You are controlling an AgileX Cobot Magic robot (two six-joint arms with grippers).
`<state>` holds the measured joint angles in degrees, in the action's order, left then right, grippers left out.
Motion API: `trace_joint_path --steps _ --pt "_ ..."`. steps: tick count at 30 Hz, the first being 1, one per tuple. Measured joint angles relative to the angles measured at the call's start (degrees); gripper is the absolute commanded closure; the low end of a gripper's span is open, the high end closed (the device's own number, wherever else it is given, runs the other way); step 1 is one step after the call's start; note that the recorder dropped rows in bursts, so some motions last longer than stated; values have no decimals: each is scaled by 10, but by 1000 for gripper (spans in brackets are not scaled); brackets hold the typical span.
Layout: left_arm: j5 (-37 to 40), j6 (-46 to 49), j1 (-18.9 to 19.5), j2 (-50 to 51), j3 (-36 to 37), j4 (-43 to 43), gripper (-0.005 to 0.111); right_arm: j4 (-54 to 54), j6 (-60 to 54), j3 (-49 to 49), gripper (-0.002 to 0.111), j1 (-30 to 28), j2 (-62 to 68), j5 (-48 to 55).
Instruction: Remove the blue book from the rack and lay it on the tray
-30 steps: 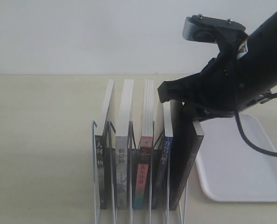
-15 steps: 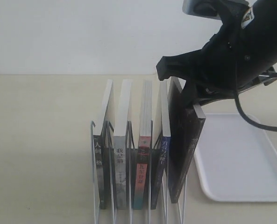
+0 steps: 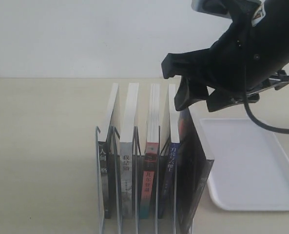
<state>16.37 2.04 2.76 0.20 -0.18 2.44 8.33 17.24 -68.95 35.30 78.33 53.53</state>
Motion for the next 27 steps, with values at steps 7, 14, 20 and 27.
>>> trace_joint_path --steps 7,14,20,27 --pt "0 0 0 0 0 0 103 1 3 -61 59 0 0 50" --pt "0 0 0 0 0 0 103 66 -18 -166 59 3 0 129" --pt "0 0 0 0 0 0 103 99 -31 -201 59 55 0 120" --pt "0 0 0 0 0 0 103 105 -24 -209 59 121 7 65"
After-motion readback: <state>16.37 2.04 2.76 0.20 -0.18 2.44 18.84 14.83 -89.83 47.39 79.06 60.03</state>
